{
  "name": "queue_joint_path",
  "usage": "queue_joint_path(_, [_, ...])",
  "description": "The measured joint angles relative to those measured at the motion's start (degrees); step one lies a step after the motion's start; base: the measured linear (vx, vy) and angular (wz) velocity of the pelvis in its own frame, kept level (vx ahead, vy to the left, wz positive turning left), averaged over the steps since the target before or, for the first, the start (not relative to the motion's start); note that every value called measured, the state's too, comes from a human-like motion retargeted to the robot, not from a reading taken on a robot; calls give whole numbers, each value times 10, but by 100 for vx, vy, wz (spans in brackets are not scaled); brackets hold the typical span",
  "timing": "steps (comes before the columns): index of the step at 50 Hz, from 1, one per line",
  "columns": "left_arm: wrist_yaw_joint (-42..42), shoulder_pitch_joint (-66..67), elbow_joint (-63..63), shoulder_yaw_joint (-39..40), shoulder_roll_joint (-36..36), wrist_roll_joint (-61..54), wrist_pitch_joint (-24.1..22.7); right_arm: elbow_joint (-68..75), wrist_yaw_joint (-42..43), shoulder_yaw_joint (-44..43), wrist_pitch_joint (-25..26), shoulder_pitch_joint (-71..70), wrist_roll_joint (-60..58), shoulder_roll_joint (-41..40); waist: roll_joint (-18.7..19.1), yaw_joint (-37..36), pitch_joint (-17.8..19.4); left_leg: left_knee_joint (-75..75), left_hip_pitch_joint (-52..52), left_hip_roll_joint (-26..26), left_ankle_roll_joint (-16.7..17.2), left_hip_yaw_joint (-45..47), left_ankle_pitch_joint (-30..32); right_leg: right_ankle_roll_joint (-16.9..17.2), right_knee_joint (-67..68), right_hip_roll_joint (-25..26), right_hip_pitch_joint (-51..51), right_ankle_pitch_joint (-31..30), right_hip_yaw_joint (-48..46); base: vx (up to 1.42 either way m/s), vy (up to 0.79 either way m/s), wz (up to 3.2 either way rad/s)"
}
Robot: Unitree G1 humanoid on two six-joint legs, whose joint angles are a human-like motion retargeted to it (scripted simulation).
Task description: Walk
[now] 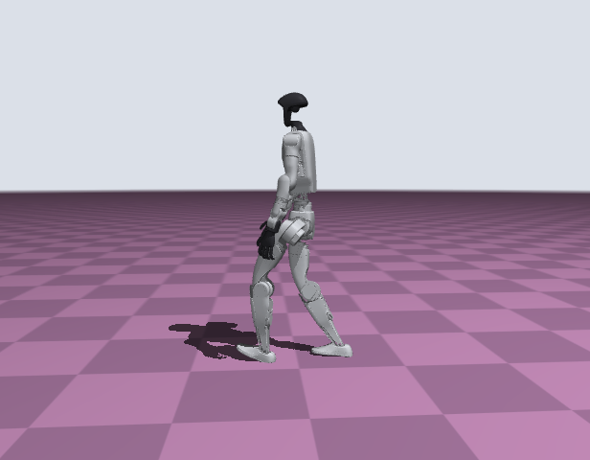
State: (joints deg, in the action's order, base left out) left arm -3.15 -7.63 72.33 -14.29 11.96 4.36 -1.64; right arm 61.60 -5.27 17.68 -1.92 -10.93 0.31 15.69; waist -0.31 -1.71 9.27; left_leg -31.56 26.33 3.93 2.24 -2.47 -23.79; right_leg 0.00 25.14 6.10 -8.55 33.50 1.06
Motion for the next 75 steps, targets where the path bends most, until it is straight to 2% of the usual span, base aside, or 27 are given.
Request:
queue_joint_path(6, [-11,51,47,8,-15,6,16,9,-1,-3,2,22,-4,-18,-15,-3,-8,-65,22,25,-12,3,19,8,93,-18,-14,42,-3,46,6,-13])
queue_joint_path(9, [-24,63,73,15,-14,3,22,31,-10,-9,7,32,-9,-27,-41,-15,-15,-72,-4,47,-27,18,47,23,137,-49,-26,37,6,51,5,-30])
queue_joint_path(15, [-42,77,79,20,-12,-9,28,74,-39,-16,22,57,-20,-36,-84,-14,-33,-83,-44,100,-69,34,31,83,301,-110,12,-69,6,42,6,-3])
queue_joint_path(17, [-44,73,69,19,-8,-10,28,82,-47,-17,26,60,-22,-36,-95,-10,-36,-74,-63,115,-80,38,24,93,364,-133,39,-103,2,36,7,4])
queue_joint_path(20, [-39,59,50,17,1,-11,28,87,-55,-18,30,58,-23,-34,-103,-1,-38,-59,-91,128,-91,38,14,86,444,-169,85,-120,-13,34,7,6])
queue_joint_path(25, [-19,24,14,16,19,-12,26,75,-53,-18,28,49,-14,-27,-97,21,-31,-25,-147,129,-88,27,1,45,501,-212,158,-60,-45,34,5,7])
queue_joint_path(28, [-5,1,-7,19,30,-17,23,60,-47,-17,24,44,-4,-22,-90,39,-25,0,-184,125,-81,14,-4,29,487,-217,197,-21,-58,34,3,20])
queue_joint_path(32, [14,-26,-32,20,41,-24,17,40,-37,-14,21,40,4,-20,-80,60,-15,37,-230,117,-73,-8,-12,28,427,-200,240,4,-60,35,1,29])
queue_joint_path(35, [25,-42,-48,18,45,-29,10,31,-31,-12,20,39,8,-20,-71,72,-7,61,-263,107,-69,-27,-19,39,361,-172,263,-2,-50,34,0,33])
queue_joint_path(42, [31,-52,-66,6,36,-29,-1,33,-28,-3,26,45,7,-26,-49,76,6,84,-322,80,-68,-61,-38,71,188,-88,270,-59,12,30,-1,26])
queue_joint_path(43, [29,-53,-65,4,35,-27,-2,36,-30,-3,28,43,5,-25,-37,74,5,103,-335,64,-66,-67,-37,72,143,-67,258,-78,18,29,-3,16])
queue_joint_path(47, [20,-36,-57,-5,23,-15,-1,45,-35,0,32,53,-4,-29,-34,65,7,73,-351,63,-71,-80,-64,76,122,-47,244,-95,42,25,-4,20])
queue_joint_path(50, [9,-20,-41,-10,13,0,3,55,-39,-1,34,59,-13,-30,-26,56,5,50,-363,56,-73,-92,-85,71,116,-34,223,-100,44,26,-5,24])
queue_joint_path(55, [-9,13,3,-15,-1,30,13,66,-39,-4,35,68,-26,-29,-7,41,3,1,-381,39,-66,-108,-110,50,106,-16,178,-74,28,26,-7,29])
queue_joint_path(58, [-20,30,30,-15,-5,47,17,69,-37,-7,35,69,-34,-25,17,34,3,-19,-396,10,-50,-112,-104,39,51,5,125,-86,12,28,-9,41])
queue_joint_path(63, [-27,62,55,-13,-4,61,23,66,-31,-6,33,73,-44,-21,42,19,6,-99,-395,-16,-24,-115,-105,27,34,31,78,-74,-10,23,-11,37])
queue_joint_path(65, [-31,66,61,-8,0,63,24,63,-30,-7,32,68,-48,-17,57,16,1,-115,-392,-37,-12,-120,-97,21,-38,48,36,-98,-17,23,-12,46])
queue_joint_path(68, [-27,78,63,-2,0,60,23,58,-24,-5,30,70,-51,-15,72,8,6,-163,-387,-57,1,-115,-89,15,-40,65,14,-89,-29,17,-12,41])
queue_joint_path(70, [-28,74,60,4,1,57,23,56,-23,-7,30,63,-53,-10,74,4,2,-173,-379,-64,7,-112,-73,12,-92,68,-15,-105,-33,17,-12,44])
queue_joint_path(73, [-22,75,52,8,-2,50,21,53,-19,-5,29,65,-55,-9,88,-1,8,-205,-371,-83,12,-104,-72,7,-92,82,-33,-97,-44,12,-10,42])
queue_joint_path(75, [-22,64,45,12,0,44,22,54,-20,-7,30,57,-55,-6,79,-5,3,-195,-359,-75,8,-101,-75,6,-127,73,-49,-107,-47,13,-9,36])
